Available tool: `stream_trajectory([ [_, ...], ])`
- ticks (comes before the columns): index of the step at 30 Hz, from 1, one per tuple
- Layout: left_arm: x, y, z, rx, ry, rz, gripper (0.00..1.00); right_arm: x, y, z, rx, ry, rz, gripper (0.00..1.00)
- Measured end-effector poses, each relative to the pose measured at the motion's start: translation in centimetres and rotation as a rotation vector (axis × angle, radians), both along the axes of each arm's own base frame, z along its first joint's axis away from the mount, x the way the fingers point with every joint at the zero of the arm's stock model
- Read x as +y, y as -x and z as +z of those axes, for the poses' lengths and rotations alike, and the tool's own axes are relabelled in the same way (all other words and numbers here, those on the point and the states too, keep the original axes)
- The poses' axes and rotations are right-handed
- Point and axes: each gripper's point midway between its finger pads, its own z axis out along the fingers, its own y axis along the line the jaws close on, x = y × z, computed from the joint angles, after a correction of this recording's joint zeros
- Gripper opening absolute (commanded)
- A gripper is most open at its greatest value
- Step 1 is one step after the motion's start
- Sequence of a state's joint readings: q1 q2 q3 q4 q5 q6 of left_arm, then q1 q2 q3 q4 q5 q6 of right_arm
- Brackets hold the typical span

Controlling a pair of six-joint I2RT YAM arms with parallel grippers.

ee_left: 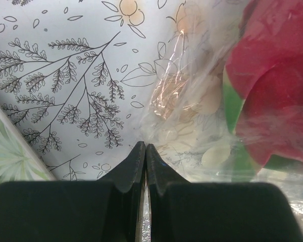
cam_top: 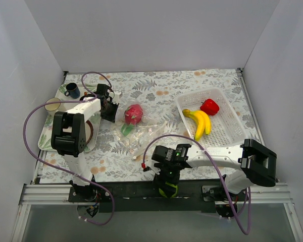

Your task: Open the zip-top bag and remove the fake food

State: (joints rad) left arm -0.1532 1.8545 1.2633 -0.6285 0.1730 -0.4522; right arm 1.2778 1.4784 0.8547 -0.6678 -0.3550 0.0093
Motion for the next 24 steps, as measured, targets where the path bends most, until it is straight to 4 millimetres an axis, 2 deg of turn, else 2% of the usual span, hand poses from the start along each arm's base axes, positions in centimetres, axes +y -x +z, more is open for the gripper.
stream_trajectory([
  [1, 0.0, 0.0, 0.1, -0.003, 0.001, 0.000, 0.00, 0.3, -0.2, 0.0, -0.007, -0.010, -0.002, 0.30],
  [3, 0.0, -0.1, 0.3, -0.009, 0.001, 0.000, 0.00, 0.6, -0.3, 0.0, -0.017, -0.018, -0.011, 0.08],
  [4, 0.0, -0.1, 0.4, -0.011, 0.002, 0.000, 0.00, 0.7, -0.5, -0.1, -0.022, -0.020, -0.016, 0.01],
  [7, 0.0, -0.1, 0.6, -0.016, 0.003, -0.001, 0.00, 1.0, -1.3, 0.0, -0.067, -0.020, -0.029, 0.01],
  [10, -0.1, -0.1, 0.6, -0.017, 0.007, -0.002, 0.00, 1.7, -4.2, 0.8, -0.171, -0.024, -0.085, 0.01],
  [12, -0.2, -0.1, 0.6, -0.015, 0.011, -0.004, 0.00, 2.2, -8.2, 2.1, -0.277, -0.043, -0.185, 0.01],
  [14, -0.3, -0.1, 0.6, -0.014, 0.014, -0.006, 0.00, 1.9, -14.1, 4.4, -0.418, -0.077, -0.359, 0.01],
  [16, -0.4, 0.0, 0.6, -0.014, 0.016, -0.009, 0.00, 0.1, -20.8, 7.8, -0.589, -0.119, -0.584, 0.01],
  [17, -0.5, 0.0, 0.6, -0.013, 0.016, -0.011, 0.00, -1.6, -23.9, 9.8, -0.680, -0.132, -0.704, 0.01],
  [18, -0.6, 0.0, 0.6, -0.014, 0.016, -0.013, 0.00, -3.1, -26.0, 11.4, -0.747, -0.140, -0.796, 0.01],
  [20, -0.8, 0.1, 0.6, -0.013, 0.017, -0.019, 0.00, -8.2, -30.6, 15.3, -0.899, -0.130, -1.045, 0.01],
  [22, -1.0, 0.2, 0.5, -0.013, 0.016, -0.025, 0.00, -12.3, -32.9, 17.1, -0.982, -0.088, -1.214, 0.01],
  [23, -1.1, 0.2, 0.4, -0.012, 0.016, -0.027, 0.00, -14.6, -33.9, 17.4, -1.014, -0.047, -1.302, 0.01],
  [24, -1.1, 0.4, 0.3, -0.008, 0.015, -0.029, 0.00, -16.1, -34.2, 17.2, -1.027, -0.010, -1.353, 0.08],
])
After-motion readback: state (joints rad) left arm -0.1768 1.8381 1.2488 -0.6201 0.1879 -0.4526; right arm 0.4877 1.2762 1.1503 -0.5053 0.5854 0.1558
